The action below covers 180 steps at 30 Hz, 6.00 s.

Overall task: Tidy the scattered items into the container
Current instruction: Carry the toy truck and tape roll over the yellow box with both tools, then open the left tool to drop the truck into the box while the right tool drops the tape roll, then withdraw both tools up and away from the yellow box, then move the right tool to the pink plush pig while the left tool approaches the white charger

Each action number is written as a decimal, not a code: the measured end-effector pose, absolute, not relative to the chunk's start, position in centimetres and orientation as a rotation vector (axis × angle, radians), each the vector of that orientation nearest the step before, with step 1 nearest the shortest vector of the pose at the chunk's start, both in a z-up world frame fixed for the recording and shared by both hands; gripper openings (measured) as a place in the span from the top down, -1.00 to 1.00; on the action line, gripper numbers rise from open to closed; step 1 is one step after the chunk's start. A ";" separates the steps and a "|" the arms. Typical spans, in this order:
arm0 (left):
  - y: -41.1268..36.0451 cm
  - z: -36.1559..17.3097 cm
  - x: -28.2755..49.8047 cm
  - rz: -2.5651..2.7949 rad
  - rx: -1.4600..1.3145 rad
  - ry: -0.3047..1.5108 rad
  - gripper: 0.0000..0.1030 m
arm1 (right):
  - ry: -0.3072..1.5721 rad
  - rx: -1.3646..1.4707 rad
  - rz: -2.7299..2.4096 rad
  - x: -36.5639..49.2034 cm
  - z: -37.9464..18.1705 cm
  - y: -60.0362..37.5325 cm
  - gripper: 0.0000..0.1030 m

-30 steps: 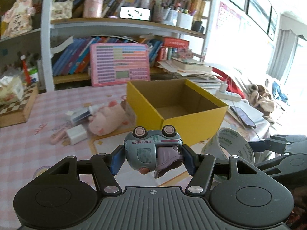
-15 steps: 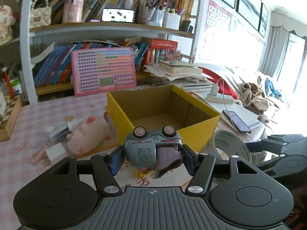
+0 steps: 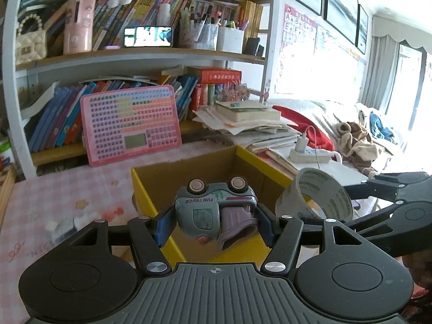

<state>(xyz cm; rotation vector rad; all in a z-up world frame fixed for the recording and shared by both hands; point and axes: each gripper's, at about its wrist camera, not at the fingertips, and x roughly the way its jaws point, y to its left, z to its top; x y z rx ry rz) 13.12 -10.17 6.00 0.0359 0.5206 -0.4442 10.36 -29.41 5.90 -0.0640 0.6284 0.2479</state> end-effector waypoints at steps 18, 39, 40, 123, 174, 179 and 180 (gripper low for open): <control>-14.7 3.8 23.3 -0.434 0.166 0.628 -0.21 | 0.694 -0.419 0.529 24.1 2.5 -28.8 -0.59; -17.5 -2.1 31.3 -0.369 0.378 0.886 -0.23 | 0.885 -0.952 0.845 33.0 -4.5 -23.7 -0.60; -17.5 -2.2 31.2 -0.367 0.381 0.889 -0.23 | 0.886 -0.958 0.851 33.0 -4.6 -23.6 -0.60; 2.3 3.1 2.9 -0.072 0.076 0.558 -0.95 | 0.545 -0.054 0.054 2.7 3.0 -19.1 -0.93; 6.9 0.9 2.9 -0.044 0.028 0.664 -0.95 | 0.660 -0.154 0.348 5.8 1.7 -10.0 -0.30; 7.1 0.8 3.8 -0.029 0.021 0.669 -0.95 | 0.663 -0.176 0.376 7.2 1.6 -9.4 -0.30; 7.2 0.7 4.0 -0.026 0.017 0.671 -0.95 | 0.662 -0.180 0.380 7.5 1.6 -9.3 -0.30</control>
